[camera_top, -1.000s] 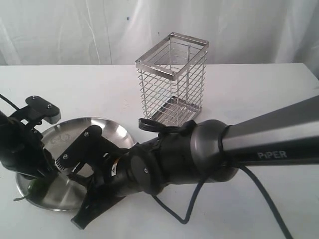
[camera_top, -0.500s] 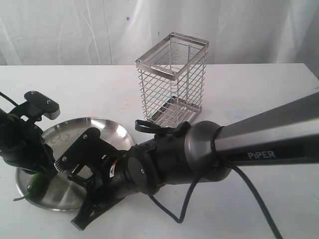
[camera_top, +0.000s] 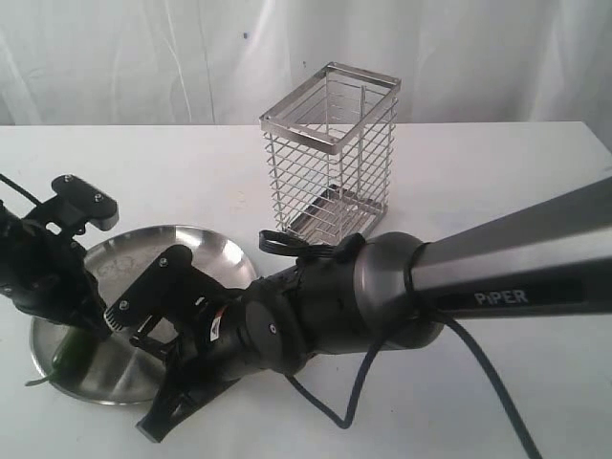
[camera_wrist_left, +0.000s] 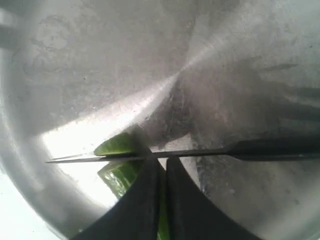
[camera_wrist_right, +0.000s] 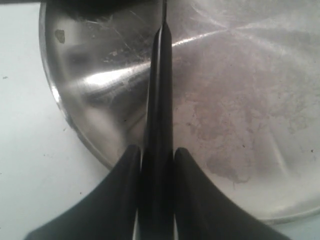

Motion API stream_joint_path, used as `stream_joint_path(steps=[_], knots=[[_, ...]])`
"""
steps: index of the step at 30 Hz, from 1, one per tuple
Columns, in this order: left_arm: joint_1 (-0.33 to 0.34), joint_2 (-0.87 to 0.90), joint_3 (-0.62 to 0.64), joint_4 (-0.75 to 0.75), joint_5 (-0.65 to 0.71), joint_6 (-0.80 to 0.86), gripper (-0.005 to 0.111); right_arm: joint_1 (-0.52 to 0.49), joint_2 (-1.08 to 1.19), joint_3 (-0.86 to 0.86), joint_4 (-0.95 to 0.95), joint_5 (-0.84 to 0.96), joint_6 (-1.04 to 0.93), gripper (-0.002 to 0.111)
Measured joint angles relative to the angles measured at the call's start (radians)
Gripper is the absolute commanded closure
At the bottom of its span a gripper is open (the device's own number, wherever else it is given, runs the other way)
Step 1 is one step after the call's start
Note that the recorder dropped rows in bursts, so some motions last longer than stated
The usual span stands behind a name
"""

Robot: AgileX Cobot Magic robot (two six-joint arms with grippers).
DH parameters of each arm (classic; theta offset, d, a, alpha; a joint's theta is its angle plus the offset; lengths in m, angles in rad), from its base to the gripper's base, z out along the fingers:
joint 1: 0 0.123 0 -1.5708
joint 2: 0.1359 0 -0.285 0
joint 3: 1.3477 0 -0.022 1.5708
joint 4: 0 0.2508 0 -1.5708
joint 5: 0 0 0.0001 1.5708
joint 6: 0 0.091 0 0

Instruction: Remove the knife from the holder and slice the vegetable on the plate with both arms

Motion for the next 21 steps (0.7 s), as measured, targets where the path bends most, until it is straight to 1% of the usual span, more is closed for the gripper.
stream_joint_path(steps=[2,6,8,18,21], knots=[[0.000,0.000,0.000,0.000,-0.002,0.000,0.101,0.000,0.000,0.000,0.000,0.000,0.000,0.108],[0.000,0.000,0.000,-0.010,-0.008,0.000,0.088,0.000,0.000,0.000,0.000,0.000,0.000,0.108],[0.000,0.002,0.000,-0.013,-0.009,0.000,0.085,0.000,0.000,0.000,0.000,0.000,0.000,0.108],[0.000,0.104,-0.009,-0.034,-0.041,-0.005,0.085,-0.001,0.013,0.000,0.000,0.012,0.000,0.108],[0.000,0.104,-0.041,-0.030,0.006,-0.005,0.085,-0.001,0.013,0.000,0.002,0.012,0.002,0.108]])
